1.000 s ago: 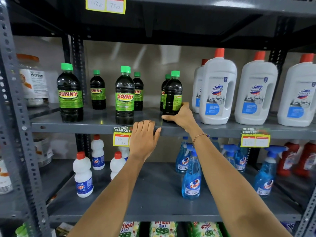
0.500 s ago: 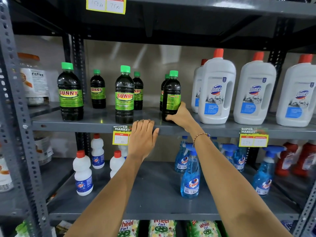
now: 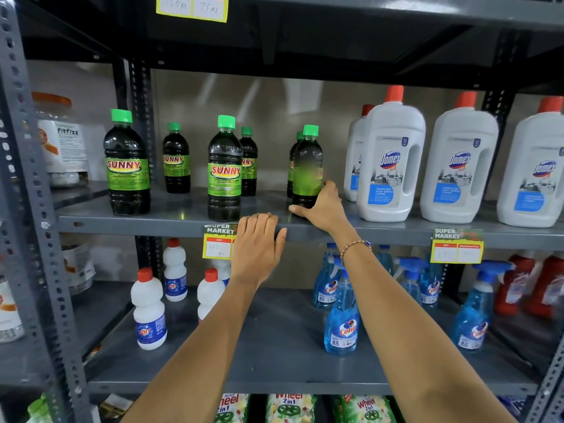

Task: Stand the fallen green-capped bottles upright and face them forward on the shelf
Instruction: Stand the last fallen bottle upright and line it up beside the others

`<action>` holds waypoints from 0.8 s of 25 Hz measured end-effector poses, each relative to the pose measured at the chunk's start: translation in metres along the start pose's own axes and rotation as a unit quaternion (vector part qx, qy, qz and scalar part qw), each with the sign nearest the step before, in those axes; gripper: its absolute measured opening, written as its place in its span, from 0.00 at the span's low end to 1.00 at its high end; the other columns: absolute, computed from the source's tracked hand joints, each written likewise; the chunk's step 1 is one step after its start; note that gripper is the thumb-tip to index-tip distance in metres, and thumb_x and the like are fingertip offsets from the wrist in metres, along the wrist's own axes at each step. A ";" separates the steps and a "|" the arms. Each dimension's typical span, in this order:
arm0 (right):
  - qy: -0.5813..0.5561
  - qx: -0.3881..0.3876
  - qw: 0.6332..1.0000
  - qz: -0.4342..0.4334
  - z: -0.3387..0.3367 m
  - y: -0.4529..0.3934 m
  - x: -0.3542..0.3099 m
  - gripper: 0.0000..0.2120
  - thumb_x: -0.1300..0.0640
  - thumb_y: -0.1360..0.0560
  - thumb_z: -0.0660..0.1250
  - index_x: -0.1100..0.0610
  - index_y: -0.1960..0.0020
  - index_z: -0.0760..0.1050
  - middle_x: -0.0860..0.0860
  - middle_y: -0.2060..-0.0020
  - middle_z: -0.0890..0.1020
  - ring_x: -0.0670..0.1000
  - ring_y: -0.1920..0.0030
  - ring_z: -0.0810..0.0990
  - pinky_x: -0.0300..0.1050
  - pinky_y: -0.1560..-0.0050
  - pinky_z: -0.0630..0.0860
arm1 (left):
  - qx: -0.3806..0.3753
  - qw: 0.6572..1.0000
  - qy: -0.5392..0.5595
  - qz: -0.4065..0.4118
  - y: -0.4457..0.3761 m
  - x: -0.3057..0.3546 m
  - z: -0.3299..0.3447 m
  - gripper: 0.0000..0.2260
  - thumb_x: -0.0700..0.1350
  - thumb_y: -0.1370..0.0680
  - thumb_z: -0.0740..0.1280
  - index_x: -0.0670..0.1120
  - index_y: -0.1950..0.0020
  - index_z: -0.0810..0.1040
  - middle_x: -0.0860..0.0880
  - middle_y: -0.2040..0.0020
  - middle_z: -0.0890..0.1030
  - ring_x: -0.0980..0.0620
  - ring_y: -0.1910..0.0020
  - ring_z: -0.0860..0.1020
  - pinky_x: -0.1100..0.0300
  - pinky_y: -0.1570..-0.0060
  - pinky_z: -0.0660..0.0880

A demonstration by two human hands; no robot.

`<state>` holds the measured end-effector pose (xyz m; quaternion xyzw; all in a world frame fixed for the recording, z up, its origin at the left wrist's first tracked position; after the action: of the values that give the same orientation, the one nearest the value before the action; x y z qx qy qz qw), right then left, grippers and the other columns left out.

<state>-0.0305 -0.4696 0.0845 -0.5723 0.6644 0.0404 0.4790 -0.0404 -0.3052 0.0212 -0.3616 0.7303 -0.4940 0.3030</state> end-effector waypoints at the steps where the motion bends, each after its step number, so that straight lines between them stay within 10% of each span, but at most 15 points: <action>1: 0.001 -0.007 1.000 0.000 0.002 0.000 -0.001 0.45 0.49 0.36 0.78 0.62 0.30 0.55 0.58 0.34 0.68 0.57 0.33 0.67 0.51 0.35 0.69 | 0.003 1.000 -0.001 0.000 0.000 0.000 0.000 0.14 0.50 0.20 0.58 0.42 0.46 0.76 0.45 0.49 0.80 0.44 0.51 0.76 0.53 0.46 0.67; 20: 0.101 -0.018 0.995 0.005 0.004 0.008 -0.004 0.43 0.37 0.36 0.73 0.61 0.34 0.60 0.57 0.37 0.72 0.59 0.37 0.74 0.56 0.41 0.73 | -0.010 1.000 0.002 -0.012 -0.001 0.001 -0.003 0.15 0.51 0.20 0.56 0.42 0.46 0.76 0.45 0.49 0.80 0.45 0.51 0.77 0.52 0.46 0.69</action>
<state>-0.0350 -0.4614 0.0812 -0.5789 0.7111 -0.0032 0.3990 -0.0429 -0.3048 0.0227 -0.3725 0.7314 -0.4909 0.2921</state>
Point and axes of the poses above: each hand's wrist, its own y-axis away from the middle knuckle, its own z-axis out of the palm, x = y × z, the point moved 6 cm from there along -y, towards the middle knuckle
